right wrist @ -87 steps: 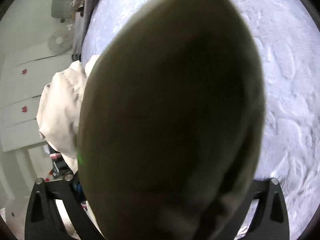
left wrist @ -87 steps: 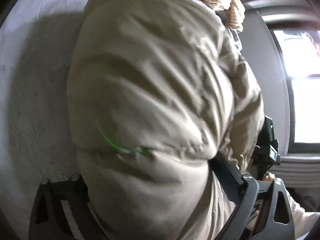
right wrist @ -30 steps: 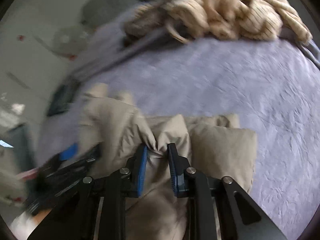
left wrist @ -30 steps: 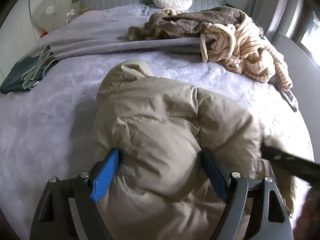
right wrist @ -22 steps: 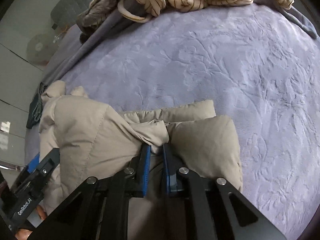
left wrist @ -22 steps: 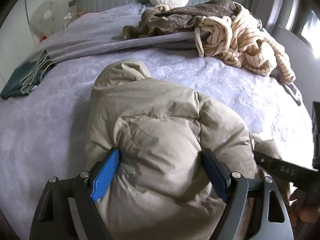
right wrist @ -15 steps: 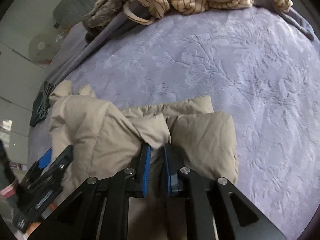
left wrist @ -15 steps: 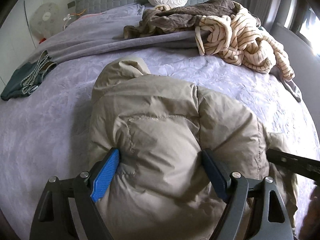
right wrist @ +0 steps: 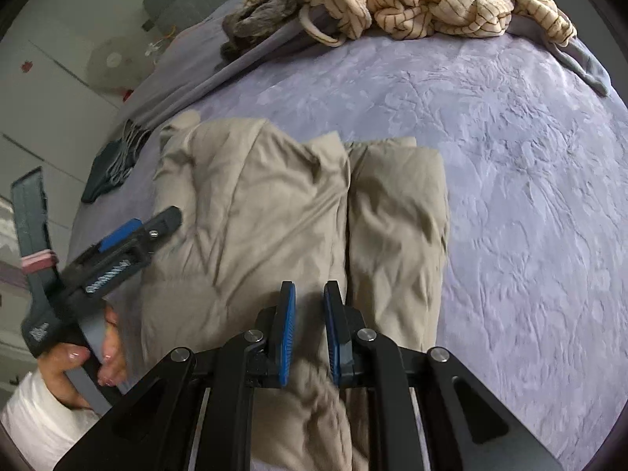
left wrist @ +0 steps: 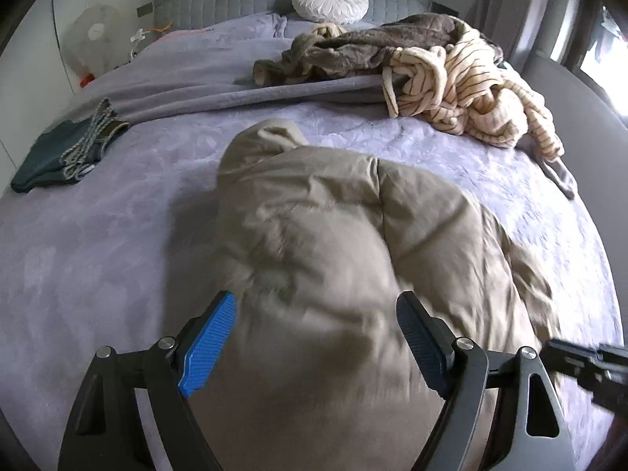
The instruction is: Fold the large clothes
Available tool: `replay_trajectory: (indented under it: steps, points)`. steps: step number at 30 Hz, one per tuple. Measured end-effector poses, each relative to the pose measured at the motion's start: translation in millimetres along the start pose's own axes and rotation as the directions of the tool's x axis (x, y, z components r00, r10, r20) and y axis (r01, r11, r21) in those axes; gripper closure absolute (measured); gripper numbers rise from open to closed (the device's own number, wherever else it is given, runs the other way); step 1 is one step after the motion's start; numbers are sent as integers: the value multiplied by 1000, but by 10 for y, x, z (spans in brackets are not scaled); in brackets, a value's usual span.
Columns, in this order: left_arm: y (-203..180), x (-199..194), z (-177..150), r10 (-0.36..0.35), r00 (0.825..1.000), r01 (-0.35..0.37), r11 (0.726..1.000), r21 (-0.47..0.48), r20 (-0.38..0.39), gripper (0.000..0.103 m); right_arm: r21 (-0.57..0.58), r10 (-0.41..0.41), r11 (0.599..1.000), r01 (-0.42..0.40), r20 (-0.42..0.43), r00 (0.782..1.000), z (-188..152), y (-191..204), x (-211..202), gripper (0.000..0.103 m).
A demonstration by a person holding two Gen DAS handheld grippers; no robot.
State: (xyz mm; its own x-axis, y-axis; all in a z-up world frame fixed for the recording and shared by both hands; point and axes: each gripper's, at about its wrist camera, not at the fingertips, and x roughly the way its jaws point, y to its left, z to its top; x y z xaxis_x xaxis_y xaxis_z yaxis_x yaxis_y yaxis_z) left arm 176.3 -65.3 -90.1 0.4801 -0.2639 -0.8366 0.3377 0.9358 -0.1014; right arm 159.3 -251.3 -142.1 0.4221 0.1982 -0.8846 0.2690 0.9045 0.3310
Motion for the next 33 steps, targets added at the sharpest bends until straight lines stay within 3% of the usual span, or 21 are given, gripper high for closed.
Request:
replay_trajectory:
  steps: [4, 7, 9, 15, 23, 27, 31, 32, 33]
  points:
    - [88, -232, -382, -1, 1000, 1, 1000, 7, -16, 19, -33, -13, 999, 13, 1, 1000, -210, 64, -69, 86]
    - [87, -191, -673, 31, 997, -29, 999, 30, -74, 17, -51, -34, 998, 33, -19, 999, -366, 79, -22, 86]
    - [115, -164, -803, 22, 994, -23, 1000, -5, -106, 16, -41, -50, 998, 48, -56, 997, -444, 50, 78, 86]
    - [165, -177, -886, 0, 986, -12, 997, -73, -164, 16, -24, -84, 996, 82, -103, 991, -606, -11, 220, 86]
    - [145, -358, -904, 6, 971, -21, 998, -58, -238, 16, -6, -97, 995, 97, -72, 993, -662, 9, -129, 86]
    - [158, -494, -956, 5, 966, -20, 998, -55, -259, 16, 21, -101, 995, 102, -65, 993, -736, -8, -294, 76]
    - [169, -625, -1011, 12, 969, -26, 998, -54, -248, 15, 44, -101, 994, 104, -68, 993, -840, -1, -374, 75]
    - [172, -662, -1032, 12, 969, -26, 998, -57, -248, 2, 48, -101, 993, 104, -68, 993, -863, 0, -391, 75]
    - [171, -703, -1056, 11, 970, -27, 998, -61, -243, 0, 50, -100, 993, 104, -69, 993, -874, -2, -409, 75]
